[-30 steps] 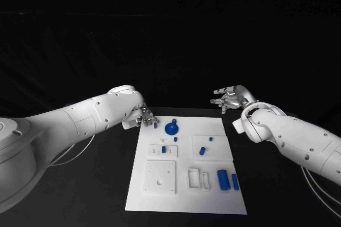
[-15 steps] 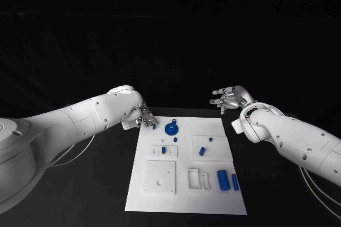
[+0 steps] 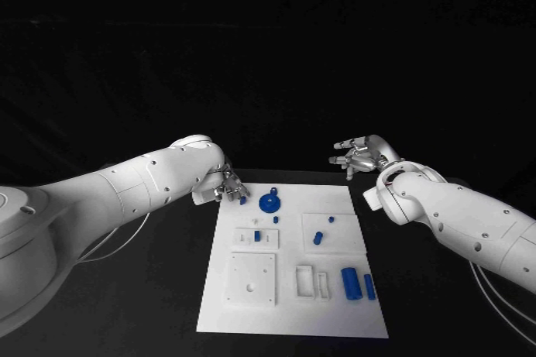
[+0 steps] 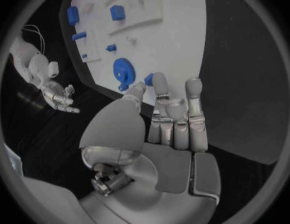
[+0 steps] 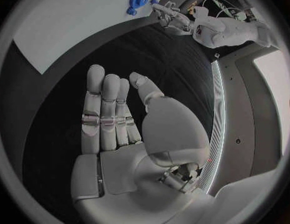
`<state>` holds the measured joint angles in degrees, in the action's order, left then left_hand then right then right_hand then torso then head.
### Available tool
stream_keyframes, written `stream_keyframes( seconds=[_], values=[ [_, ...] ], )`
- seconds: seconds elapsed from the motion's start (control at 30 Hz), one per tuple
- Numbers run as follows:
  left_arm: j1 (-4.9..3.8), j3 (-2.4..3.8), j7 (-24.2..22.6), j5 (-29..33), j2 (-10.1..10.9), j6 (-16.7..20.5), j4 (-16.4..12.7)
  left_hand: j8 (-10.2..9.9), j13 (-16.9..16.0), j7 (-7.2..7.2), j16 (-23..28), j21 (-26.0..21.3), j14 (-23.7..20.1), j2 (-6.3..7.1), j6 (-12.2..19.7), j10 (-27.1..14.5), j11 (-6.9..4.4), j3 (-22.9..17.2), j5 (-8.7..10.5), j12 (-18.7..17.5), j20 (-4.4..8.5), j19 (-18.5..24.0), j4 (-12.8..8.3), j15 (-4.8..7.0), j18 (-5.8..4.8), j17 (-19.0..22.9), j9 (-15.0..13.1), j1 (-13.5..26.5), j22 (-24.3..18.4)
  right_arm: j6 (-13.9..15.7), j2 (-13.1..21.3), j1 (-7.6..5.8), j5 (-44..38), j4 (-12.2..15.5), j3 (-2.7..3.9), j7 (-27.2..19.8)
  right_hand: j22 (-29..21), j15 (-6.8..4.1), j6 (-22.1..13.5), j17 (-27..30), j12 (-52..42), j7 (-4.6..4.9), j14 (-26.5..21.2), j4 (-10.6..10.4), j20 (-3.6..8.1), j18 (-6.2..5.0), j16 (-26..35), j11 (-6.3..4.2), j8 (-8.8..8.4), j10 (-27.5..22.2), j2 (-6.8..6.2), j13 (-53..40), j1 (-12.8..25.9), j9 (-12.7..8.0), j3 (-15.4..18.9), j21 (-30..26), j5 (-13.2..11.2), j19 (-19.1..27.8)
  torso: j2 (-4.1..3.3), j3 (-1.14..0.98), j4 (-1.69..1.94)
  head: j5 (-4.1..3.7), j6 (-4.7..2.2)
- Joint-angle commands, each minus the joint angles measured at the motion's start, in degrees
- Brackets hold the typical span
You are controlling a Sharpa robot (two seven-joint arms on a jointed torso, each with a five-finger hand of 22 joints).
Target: Assemble the parts on the task board
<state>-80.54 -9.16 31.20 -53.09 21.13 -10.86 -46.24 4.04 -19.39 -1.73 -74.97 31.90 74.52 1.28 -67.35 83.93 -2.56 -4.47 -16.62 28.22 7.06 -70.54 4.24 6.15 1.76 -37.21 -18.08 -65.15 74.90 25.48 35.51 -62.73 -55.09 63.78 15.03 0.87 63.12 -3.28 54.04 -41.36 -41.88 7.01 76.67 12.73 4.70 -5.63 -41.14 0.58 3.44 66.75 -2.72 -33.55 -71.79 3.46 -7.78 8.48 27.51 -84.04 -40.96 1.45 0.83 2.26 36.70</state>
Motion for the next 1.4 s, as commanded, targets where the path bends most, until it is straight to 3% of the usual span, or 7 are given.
stream_keyframes(
  seconds=[0.03, 0.3, 1.0, 1.03, 1.13, 1.2, 1.4],
  values=[
    [0.01, 0.02, -0.15, 0.45, 0.06, -0.85, -0.18, 0.09, 0.25, 0.0, -0.35, 0.46, 0.48, 0.49, -0.48, 2.56, -0.15, -0.28, 0.56, 0.35, 0.0, 0.05, 0.92, -0.07, 0.3, -0.14, 0.18, 0.32, 1.09, -0.33, -0.02, 0.01, -0.39, 0.0, 0.01, -0.16, -0.07, 0.09, 0.25, 0.06, 0.19, 0.35, -0.19, -0.1, -0.43, -0.92, 0.27, -0.16, 0.01, -0.35, -0.17, 0.09, 0.43, 0.03, -0.36, 0.22, -0.03, -1.68, -0.04, 0.0, 0.0, -0.02, 0.02],
    [0.01, 0.02, 0.29, 0.22, 0.36, -0.81, -0.34, 0.17, 0.39, 0.07, -0.46, 0.54, 0.63, 0.94, -0.66, 2.61, -0.21, -0.57, 0.86, 0.53, 0.02, -0.02, 1.5, -0.03, 0.34, -0.48, 0.18, 0.11, 1.09, -0.35, -0.01, 0.01, -0.39, -0.04, 0.0, -0.17, -0.07, 0.09, 0.25, 0.06, 0.19, 0.35, -0.19, -0.1, -0.43, -0.92, 0.27, -0.16, 0.01, -0.35, -0.17, 0.09, 0.43, 0.03, -0.36, 0.22, -0.03, -1.68, -0.04, 0.01, -0.03, -0.01, 0.02],
    [0.01, 0.02, 0.46, 0.12, 0.88, -0.9, -0.92, 0.03, 1.24, 0.41, -1.11, 1.1, 1.33, -2.54, -1.31, 2.67, -0.45, -0.76, 0.1, 1.65, -0.01, -0.06, -2.07, 0.01, 0.48, -2.31, 1.35, -1.63, 1.1, -0.44, -0.16, 0.01, -0.38, -0.16, 0.0, -0.15, -0.12, 0.1, 0.32, 0.07, 0.19, 0.35, -0.19, 0.05, -0.43, -0.93, 0.28, -0.15, 0.02, -0.36, -0.13, 0.09, 0.42, 0.04, -0.43, 0.22, -0.12, -1.66, -0.05, 0.02, 0.0, 0.12, -0.01],
    [0.01, 0.03, 0.52, 0.1, 0.98, -0.76, -1.0, 0.06, 1.25, 0.4, -1.17, 1.14, 1.45, -2.15, -1.44, 2.69, -0.5, -0.29, 1.69, 1.76, 0.0, -0.14, -1.79, 0.01, 0.5, -2.46, 1.37, -1.08, 1.1, -0.44, -0.15, 0.01, -0.38, -0.17, 0.0, -0.15, -0.12, 0.1, 0.32, 0.07, 0.19, 0.35, -0.19, 0.05, -0.43, -0.93, 0.28, -0.15, 0.02, -0.36, -0.13, 0.09, 0.42, 0.04, -0.43, 0.22, -0.12, -1.66, -0.04, 0.02, 0.01, 0.13, -0.03],
    [0.0, 0.06, 0.63, 0.03, 1.34, -0.42, -1.39, 0.16, 1.27, 0.19, -1.35, 1.24, 1.74, -0.08, -1.96, 2.72, -0.37, 1.25, 13.41, 2.16, 0.03, -0.32, 0.41, 0.0, 0.54, -2.89, 1.33, 1.53, 1.08, -0.43, -0.1, 0.01, -0.38, -0.16, 0.0, -0.16, -0.12, 0.1, 0.32, 0.07, 0.19, 0.35, -0.19, 0.05, -0.43, -0.93, 0.28, -0.15, 0.02, -0.36, -0.13, 0.09, 0.42, 0.04, -0.43, 0.22, -0.12, -1.66, -0.02, 0.01, 0.0, 0.16, -0.05],
    [-0.01, 0.11, 0.59, -0.04, 1.79, 0.12, -1.97, 0.09, 1.52, 0.19, -1.37, 1.26, 1.86, 3.05, -2.22, 2.72, -0.41, -0.2, 13.87, 2.45, 0.13, -0.42, 3.47, 0.09, 0.56, -3.09, 1.24, 2.02, 1.05, -0.42, -0.03, 0.01, -0.38, -0.15, 0.0, -0.16, -0.14, 0.1, 0.37, 0.07, 0.17, 0.34, -0.17, 0.04, -0.43, -0.93, 0.28, -0.15, 0.01, -0.34, -0.15, 0.07, 0.6, 0.04, -0.38, 0.24, -0.02, -1.66, -0.03, -0.01, 0.01, 0.19, -0.09],
    [-0.05, 0.22, -0.24, -0.36, 3.35, 2.55, -4.57, 0.0, 2.03, -0.25, 0.2, 0.93, 0.97, 4.09, -1.22, 2.55, -0.12, -1.66, 13.69, 1.52, 0.29, -0.19, 4.23, 0.13, 0.32, -0.77, 1.48, -0.31, 0.93, -0.51, 0.22, 0.01, -0.38, 0.01, 0.0, -0.13, -0.15, 0.09, 0.38, 0.06, 0.15, 0.34, -0.16, -0.01, -0.43, -0.92, 0.28, -0.16, 0.02, -0.33, -0.15, 0.06, 0.68, 0.04, -0.29, 0.24, 0.06, -1.66, 0.01, -0.03, 0.04, 0.17, -0.27]
  ],
)
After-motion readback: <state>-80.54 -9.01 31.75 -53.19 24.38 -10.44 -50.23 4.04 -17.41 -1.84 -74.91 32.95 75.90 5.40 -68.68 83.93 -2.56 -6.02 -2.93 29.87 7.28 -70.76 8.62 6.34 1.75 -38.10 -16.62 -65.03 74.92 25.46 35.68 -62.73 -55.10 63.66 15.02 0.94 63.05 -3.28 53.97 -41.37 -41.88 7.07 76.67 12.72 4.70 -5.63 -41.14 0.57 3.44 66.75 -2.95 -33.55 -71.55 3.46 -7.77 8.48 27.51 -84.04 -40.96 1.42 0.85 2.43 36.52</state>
